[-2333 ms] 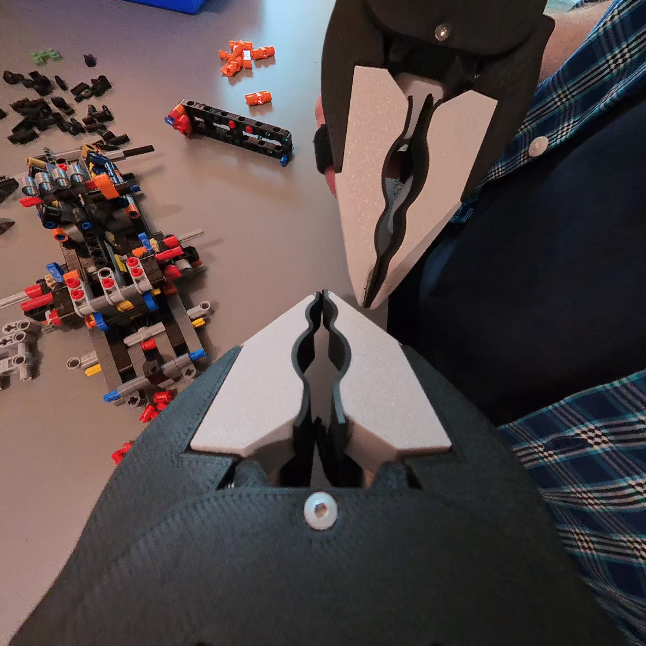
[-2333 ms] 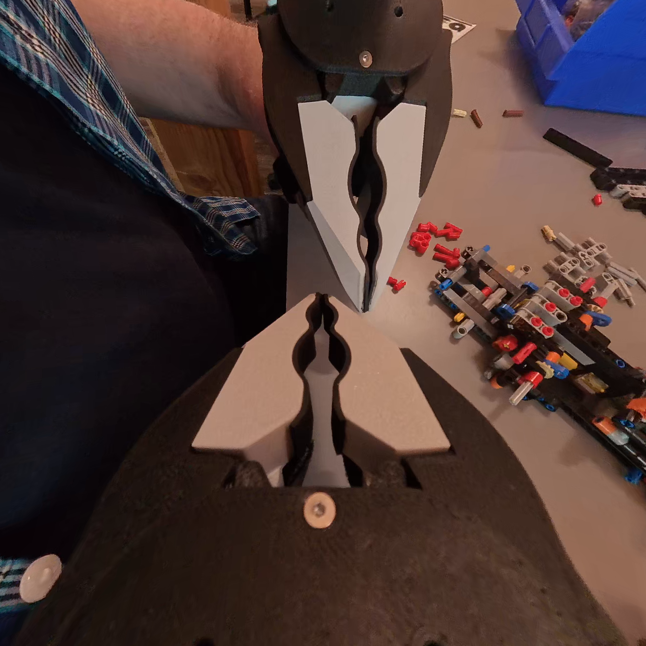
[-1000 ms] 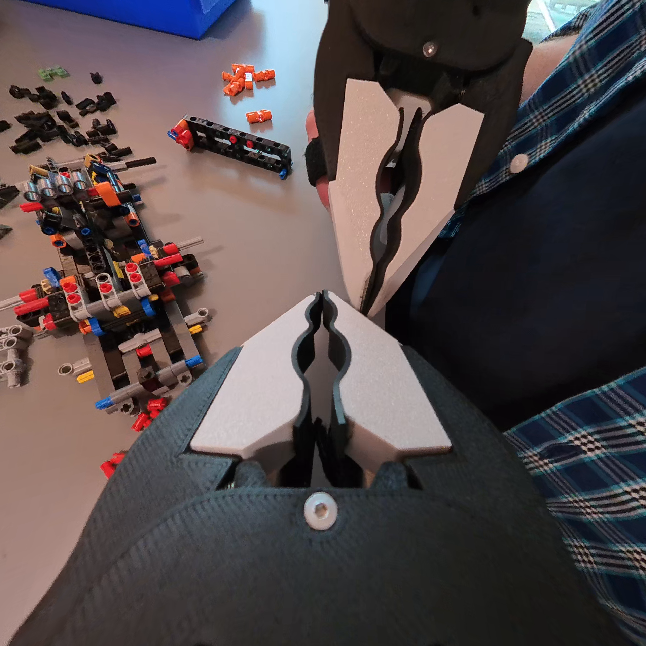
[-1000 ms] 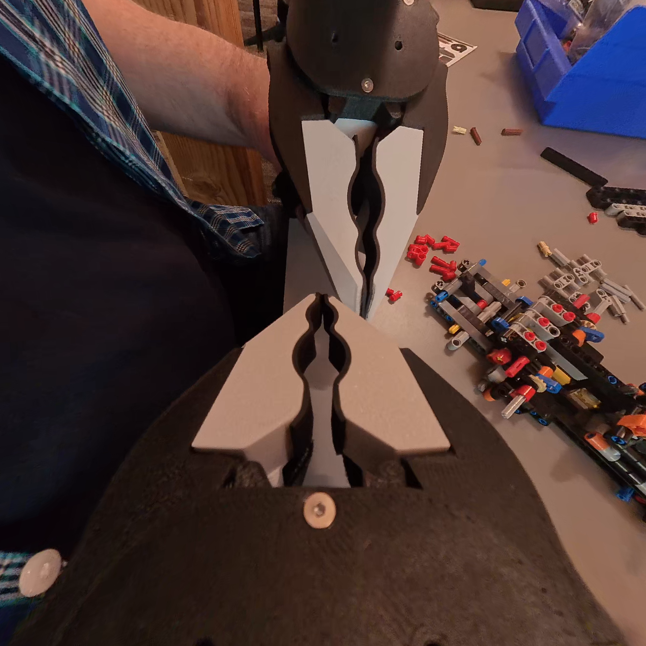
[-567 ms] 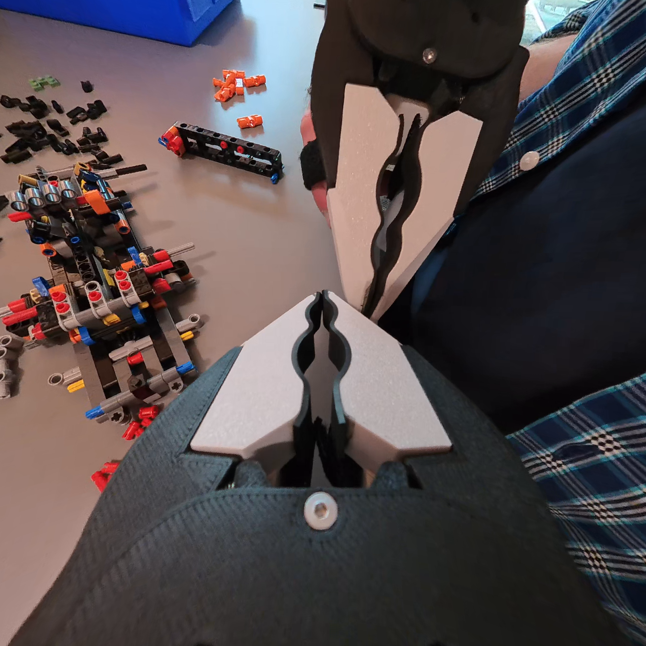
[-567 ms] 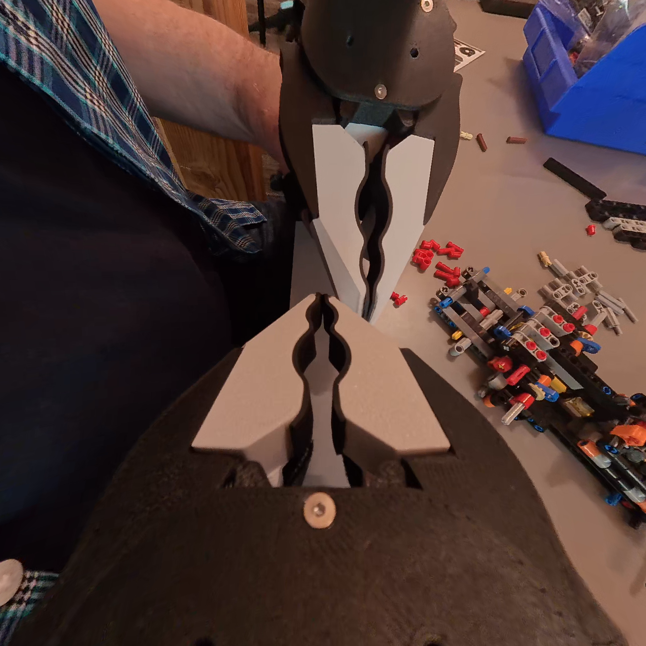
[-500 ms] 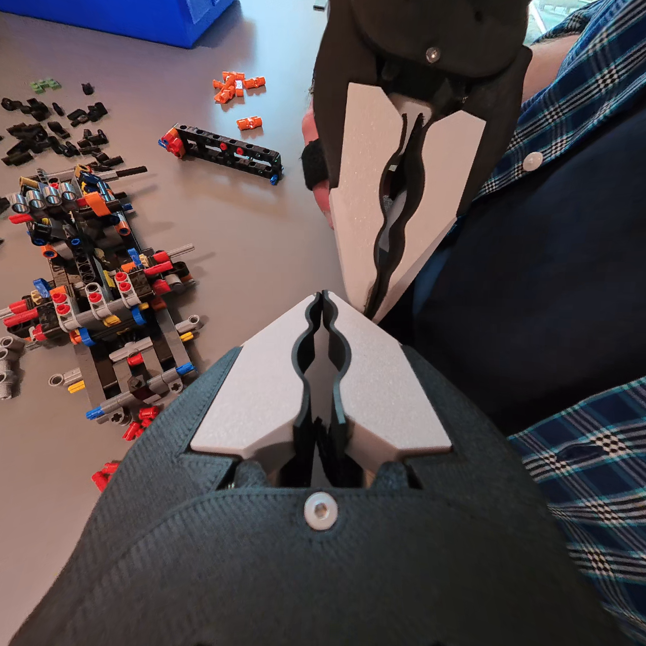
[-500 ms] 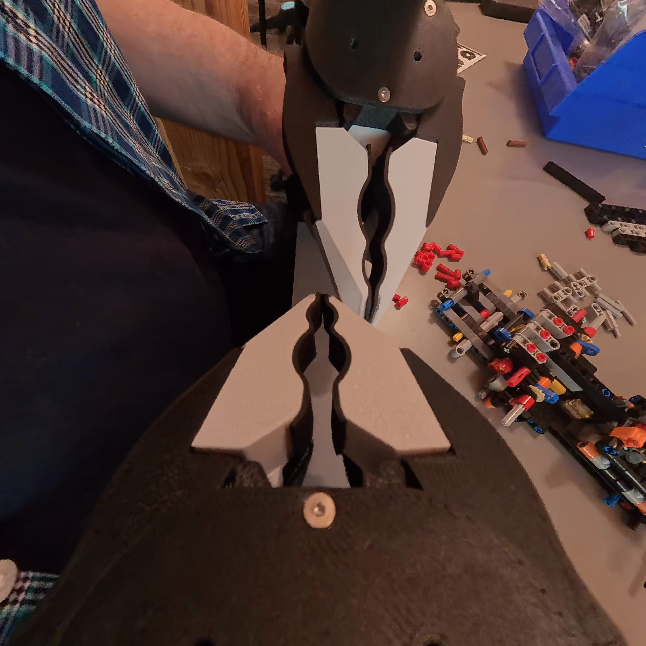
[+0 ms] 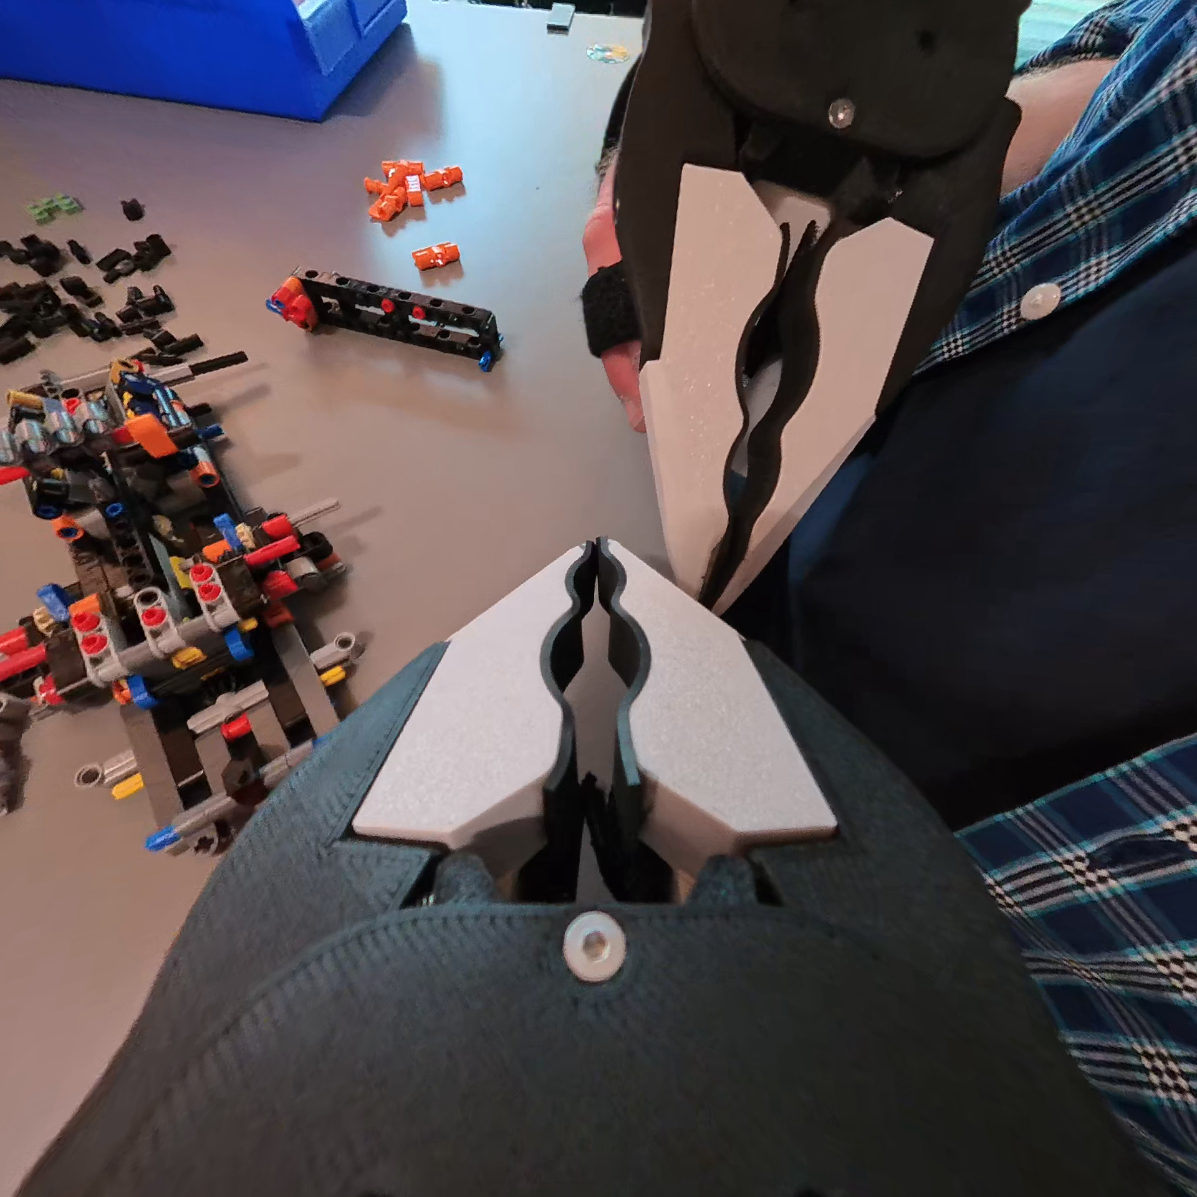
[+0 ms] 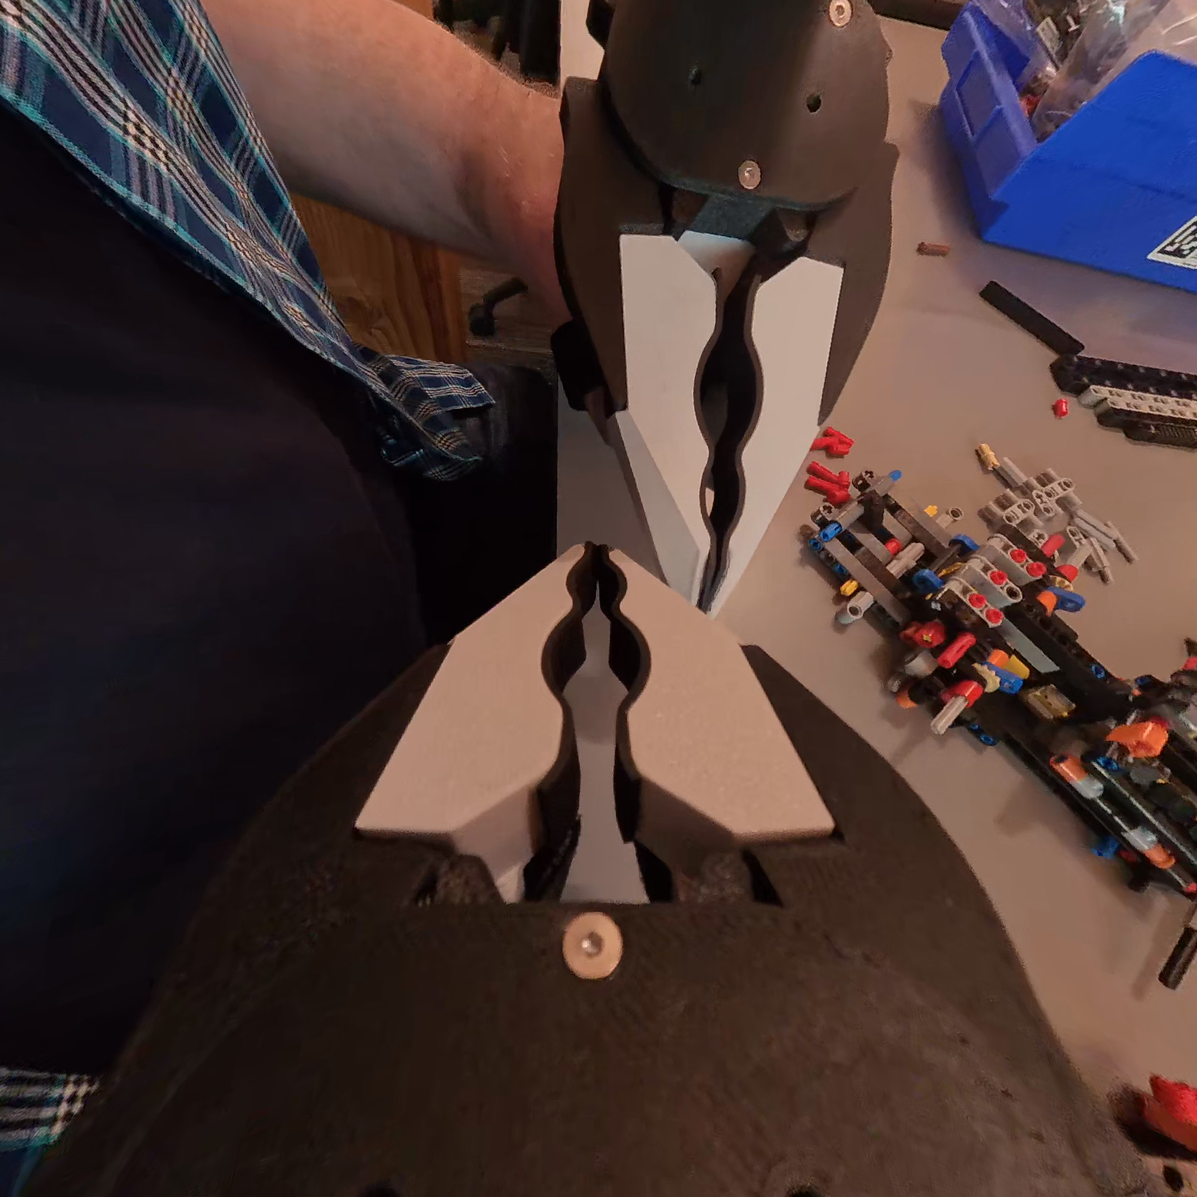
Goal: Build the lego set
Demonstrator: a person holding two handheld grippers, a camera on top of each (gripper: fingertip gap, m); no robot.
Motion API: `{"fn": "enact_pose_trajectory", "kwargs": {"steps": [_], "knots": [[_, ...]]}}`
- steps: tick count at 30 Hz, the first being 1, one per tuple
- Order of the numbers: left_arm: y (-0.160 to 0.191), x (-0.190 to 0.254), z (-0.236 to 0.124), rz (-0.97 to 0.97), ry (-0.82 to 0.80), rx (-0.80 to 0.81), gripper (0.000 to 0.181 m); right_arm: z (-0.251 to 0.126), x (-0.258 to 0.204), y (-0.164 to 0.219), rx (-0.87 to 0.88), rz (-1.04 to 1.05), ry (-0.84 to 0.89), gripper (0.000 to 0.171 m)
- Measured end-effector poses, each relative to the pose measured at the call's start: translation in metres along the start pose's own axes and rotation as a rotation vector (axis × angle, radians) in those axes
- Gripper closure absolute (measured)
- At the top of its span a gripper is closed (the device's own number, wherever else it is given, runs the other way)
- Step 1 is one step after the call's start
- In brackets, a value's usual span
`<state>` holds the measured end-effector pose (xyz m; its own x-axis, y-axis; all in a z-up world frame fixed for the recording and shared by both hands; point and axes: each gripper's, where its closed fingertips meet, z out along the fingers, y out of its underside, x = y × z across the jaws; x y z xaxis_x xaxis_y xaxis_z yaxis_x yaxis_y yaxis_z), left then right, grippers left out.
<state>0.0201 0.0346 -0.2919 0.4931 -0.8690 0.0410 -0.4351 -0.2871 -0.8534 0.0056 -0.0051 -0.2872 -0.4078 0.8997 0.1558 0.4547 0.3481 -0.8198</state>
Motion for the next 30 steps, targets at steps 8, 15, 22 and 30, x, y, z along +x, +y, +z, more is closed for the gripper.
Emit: {"fn": "enact_pose_trajectory", "kwargs": {"steps": [8, 15, 22, 30], "knots": [[-0.013, 0.006, 0.019, 0.046, 0.064, 0.002, 0.181, -0.018, -0.003, 0.011, -0.010, 0.052, 0.082, 0.171], [-0.023, 0.016, 0.038, 0.096, 0.133, -0.002, 0.181, -0.036, -0.008, 0.021, -0.016, 0.102, 0.154, 0.171], [-0.033, 0.025, 0.054, 0.124, 0.200, -0.003, 0.181, -0.054, -0.013, 0.032, -0.026, 0.153, 0.228, 0.171], [-0.041, 0.033, 0.056, 0.159, 0.202, 0.000, 0.181, -0.059, -0.019, 0.032, -0.020, 0.156, 0.246, 0.171]]}}
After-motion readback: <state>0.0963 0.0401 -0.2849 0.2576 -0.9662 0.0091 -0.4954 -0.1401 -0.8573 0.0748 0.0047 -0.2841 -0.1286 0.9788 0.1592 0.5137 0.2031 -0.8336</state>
